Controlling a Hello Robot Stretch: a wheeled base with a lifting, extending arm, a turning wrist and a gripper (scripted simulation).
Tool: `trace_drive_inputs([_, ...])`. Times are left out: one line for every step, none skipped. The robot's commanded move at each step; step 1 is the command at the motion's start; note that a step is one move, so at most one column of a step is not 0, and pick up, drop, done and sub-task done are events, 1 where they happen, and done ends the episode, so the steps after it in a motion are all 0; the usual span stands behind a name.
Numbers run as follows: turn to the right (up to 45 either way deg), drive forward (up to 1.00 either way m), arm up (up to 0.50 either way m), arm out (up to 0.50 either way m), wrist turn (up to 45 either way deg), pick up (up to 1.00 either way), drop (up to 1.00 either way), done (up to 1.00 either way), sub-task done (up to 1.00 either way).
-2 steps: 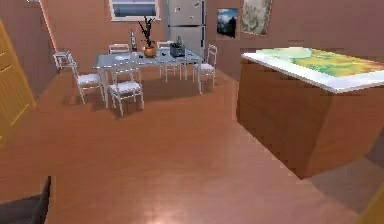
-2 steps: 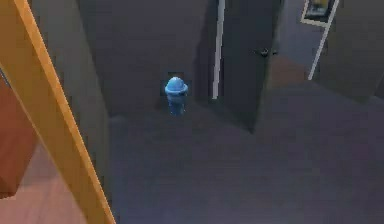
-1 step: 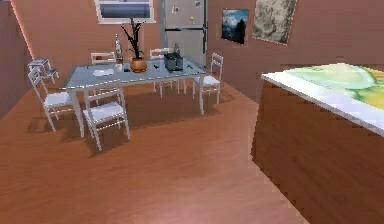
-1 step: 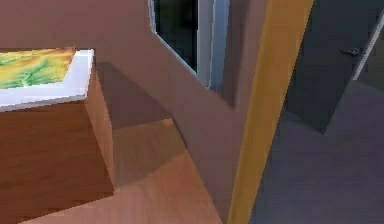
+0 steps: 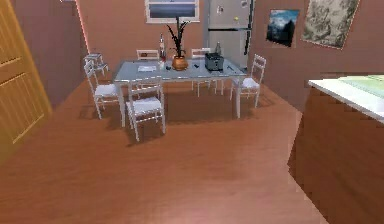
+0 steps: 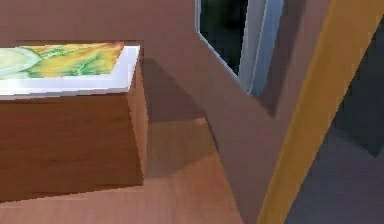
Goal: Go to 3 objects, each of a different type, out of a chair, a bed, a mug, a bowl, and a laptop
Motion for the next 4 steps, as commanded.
trace_drive_inputs([0.0, 1.0, 0.0, 0.0, 0.0, 0.0, 0.0, 0.0, 0.0])
trace_drive_inputs([0.0, 0.35, 0.0, 0.0, 0.0, 0.0, 0.0, 0.0, 0.0])
trace_drive_inputs([-33.0, 0.0, 0.0, 0.0, 0.0, 0.0, 0.0, 0.0, 0.0])
trace_drive_inputs([0.0, 0.0, 0.0, 0.0, 0.0, 0.0, 0.0, 0.0, 1.0])
